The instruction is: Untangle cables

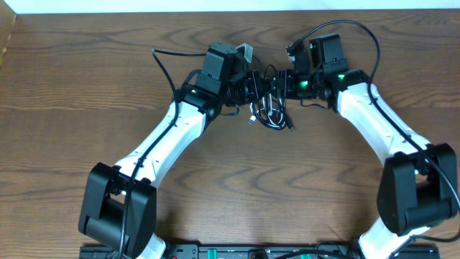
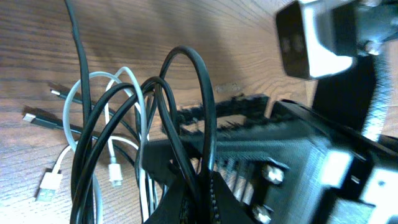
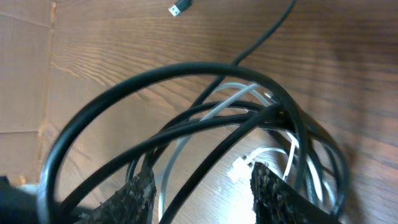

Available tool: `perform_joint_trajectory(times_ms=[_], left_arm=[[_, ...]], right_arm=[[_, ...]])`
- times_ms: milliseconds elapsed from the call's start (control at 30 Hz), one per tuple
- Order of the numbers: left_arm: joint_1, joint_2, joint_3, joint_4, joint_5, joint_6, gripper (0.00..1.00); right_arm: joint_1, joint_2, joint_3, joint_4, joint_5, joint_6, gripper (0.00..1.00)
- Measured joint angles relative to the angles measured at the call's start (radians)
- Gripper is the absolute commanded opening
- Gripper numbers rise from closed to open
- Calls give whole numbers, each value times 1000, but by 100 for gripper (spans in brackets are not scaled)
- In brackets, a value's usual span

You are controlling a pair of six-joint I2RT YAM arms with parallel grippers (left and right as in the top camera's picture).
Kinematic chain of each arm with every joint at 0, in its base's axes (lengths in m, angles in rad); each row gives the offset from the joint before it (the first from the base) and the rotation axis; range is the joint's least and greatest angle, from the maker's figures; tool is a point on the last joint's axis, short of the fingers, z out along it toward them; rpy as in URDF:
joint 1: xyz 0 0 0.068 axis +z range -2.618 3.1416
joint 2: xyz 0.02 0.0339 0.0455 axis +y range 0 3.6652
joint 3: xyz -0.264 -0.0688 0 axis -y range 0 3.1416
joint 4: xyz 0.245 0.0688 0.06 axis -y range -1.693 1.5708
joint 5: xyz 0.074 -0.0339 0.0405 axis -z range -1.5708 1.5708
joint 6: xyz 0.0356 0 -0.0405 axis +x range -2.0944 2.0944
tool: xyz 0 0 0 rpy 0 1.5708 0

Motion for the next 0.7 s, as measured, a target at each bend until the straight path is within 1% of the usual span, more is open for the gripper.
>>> perform_joint_trajectory(times_ms=[133,167,200,267,300,367,467,600,700], left_arm=[[6,0,0,2,1,-7,8],[7,0,0,6,1,-7,7],[7,0,0,6,4,-7,7],[10,0,0,18,13,-8,8],[12,0,0,27,21,-9,7],[27,0,0,28,36,-10,7],[76,2,0,18,56,-10,8],[144,2,0,-7,75,1,8],[206,2,1,-80,56,48,7]], right_arm=[[0,14,-5,43,-20,42,45],[0,14,-5,38,-18,49,34],[0,14,-5,33,-16,55,32],[0,14,-3,-26,9,56,23],[0,14,-3,-61,28,54,13],[-2,14,-3,-160,101,28,2],[-18,14,-3,-232,161,-11,1],[-56,14,-2,-277,190,-82,1],[-115,16,-2,-303,204,-151,1]])
